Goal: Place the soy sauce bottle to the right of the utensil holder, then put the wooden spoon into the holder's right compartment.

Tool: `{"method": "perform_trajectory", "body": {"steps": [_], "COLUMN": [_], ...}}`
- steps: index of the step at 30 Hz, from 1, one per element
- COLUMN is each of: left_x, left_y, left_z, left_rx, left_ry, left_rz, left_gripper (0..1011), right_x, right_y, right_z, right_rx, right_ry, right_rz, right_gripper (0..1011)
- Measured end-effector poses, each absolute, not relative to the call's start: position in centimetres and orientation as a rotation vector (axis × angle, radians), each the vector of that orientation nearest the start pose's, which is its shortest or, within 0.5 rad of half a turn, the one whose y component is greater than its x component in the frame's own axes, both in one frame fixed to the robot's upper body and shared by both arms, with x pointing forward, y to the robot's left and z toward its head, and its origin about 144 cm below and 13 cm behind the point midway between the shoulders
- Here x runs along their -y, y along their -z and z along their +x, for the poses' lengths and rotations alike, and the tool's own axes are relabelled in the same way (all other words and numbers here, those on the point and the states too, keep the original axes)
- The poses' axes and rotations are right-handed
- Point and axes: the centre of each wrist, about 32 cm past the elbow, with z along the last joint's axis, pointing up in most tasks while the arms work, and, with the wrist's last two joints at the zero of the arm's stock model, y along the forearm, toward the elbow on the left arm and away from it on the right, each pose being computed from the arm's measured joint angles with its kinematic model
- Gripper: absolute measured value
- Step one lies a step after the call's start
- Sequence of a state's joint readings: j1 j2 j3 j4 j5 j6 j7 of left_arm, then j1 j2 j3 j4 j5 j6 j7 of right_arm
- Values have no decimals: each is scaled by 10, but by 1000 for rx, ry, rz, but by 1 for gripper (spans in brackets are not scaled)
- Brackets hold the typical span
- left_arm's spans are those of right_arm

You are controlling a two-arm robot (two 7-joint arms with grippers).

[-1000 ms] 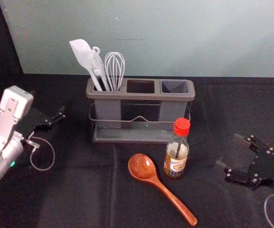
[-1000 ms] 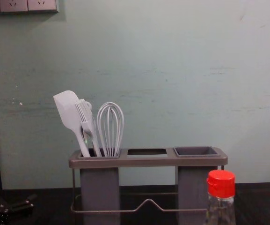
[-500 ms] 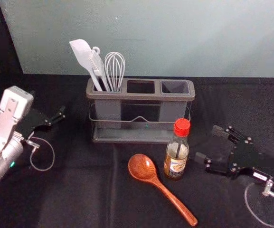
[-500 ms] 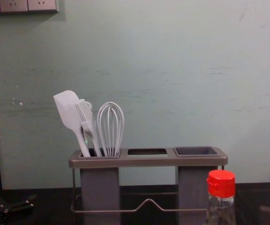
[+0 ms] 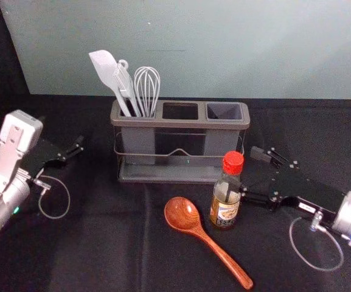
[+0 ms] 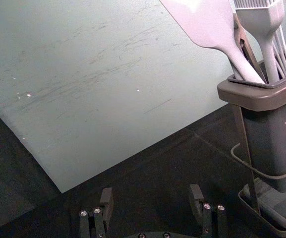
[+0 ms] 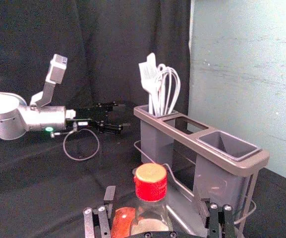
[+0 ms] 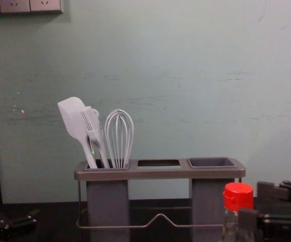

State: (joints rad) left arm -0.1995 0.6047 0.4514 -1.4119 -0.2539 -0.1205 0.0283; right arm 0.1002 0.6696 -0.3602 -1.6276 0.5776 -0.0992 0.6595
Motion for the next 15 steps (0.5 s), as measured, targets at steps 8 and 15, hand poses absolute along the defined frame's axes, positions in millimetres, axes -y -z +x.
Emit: {"method": "perform_trajectory", "body": {"steps": [8,15], "left_x": [-310,-310], "left_y": [-1140,-1140], "left_z": [489,489], "left_rx": [285,285], "left_ry": [-1248,-1248], "left_rz": [304,305], "left_gripper": [1005,1005], "right_x": [298,292], "right_y": [-1182,-1181], "right_z": [482,489], "right_rx": [68,67], "right_ry": [577,570], "right_rz": [-67,-69], "right_gripper": [1003,1003]}}
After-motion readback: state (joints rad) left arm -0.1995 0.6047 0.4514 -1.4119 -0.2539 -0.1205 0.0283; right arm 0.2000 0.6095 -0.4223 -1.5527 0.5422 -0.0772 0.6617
